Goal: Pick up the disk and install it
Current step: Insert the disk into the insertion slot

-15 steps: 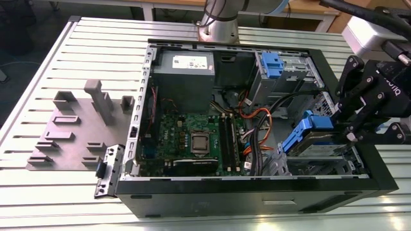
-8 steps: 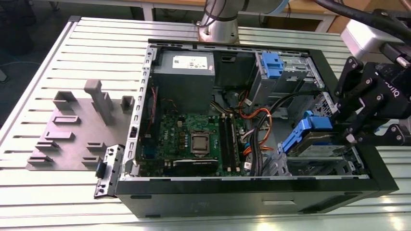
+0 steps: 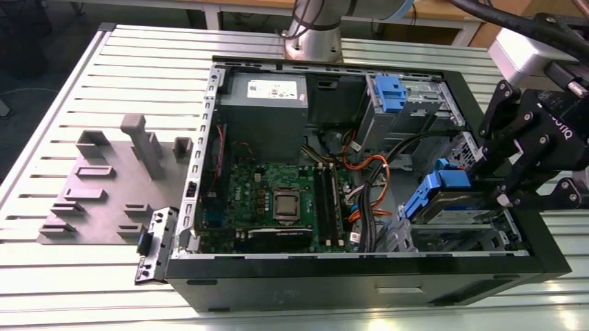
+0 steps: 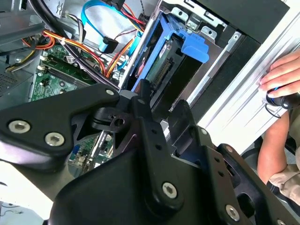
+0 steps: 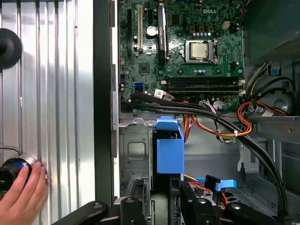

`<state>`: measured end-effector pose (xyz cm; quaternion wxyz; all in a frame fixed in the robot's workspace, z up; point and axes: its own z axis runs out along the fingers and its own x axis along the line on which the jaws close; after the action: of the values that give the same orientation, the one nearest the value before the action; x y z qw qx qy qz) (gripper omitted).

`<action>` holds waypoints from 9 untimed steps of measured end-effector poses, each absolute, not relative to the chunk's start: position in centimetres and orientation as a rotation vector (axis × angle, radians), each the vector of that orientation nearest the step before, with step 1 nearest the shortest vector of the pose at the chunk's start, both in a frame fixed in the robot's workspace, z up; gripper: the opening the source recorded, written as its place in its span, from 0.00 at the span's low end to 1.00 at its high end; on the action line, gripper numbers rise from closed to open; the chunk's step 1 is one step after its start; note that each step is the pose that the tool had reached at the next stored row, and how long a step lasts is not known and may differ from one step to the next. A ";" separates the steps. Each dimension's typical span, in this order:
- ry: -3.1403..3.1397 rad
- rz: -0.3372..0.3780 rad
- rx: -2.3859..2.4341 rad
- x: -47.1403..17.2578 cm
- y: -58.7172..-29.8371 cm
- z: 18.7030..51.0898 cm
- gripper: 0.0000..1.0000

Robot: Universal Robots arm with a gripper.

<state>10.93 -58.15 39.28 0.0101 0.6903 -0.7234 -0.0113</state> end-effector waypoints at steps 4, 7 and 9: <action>-2.258 -0.035 2.154 10.9 -58.2 39.3 0.43; -2.258 -0.035 2.155 10.9 -58.2 39.3 0.55; -2.258 -0.035 2.155 10.9 -58.2 39.3 0.55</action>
<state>10.93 -58.15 39.28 0.0102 0.6902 -0.7234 -0.0112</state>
